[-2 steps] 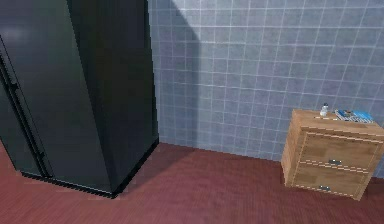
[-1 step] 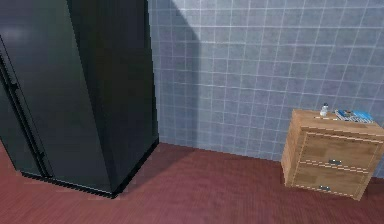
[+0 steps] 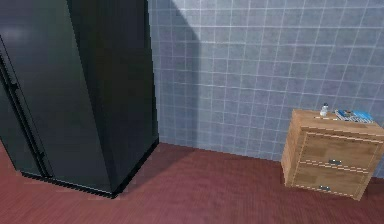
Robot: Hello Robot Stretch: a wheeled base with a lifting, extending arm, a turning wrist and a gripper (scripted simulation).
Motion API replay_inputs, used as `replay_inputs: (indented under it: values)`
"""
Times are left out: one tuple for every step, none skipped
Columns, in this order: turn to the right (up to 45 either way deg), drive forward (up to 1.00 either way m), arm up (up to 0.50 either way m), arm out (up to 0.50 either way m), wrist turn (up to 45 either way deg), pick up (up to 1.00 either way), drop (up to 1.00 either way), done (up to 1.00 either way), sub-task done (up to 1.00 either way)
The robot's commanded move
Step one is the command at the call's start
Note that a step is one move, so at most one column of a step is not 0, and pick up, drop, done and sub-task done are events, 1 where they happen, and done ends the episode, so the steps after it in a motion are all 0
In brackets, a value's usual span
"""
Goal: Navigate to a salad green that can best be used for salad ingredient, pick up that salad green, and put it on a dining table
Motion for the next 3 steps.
replay_inputs:
  values:
    - [0.0,0.00,0.00,-0.46,0.0,0.00,0.00,0.00,0.00]
    - [-45.0,0.00,0.00,0.00,0.0,0.00,0.00,0.00,0.00]
    - [-27.0,0.00,0.00,0.00,0.0,0.00,0.00,0.00,0.00]
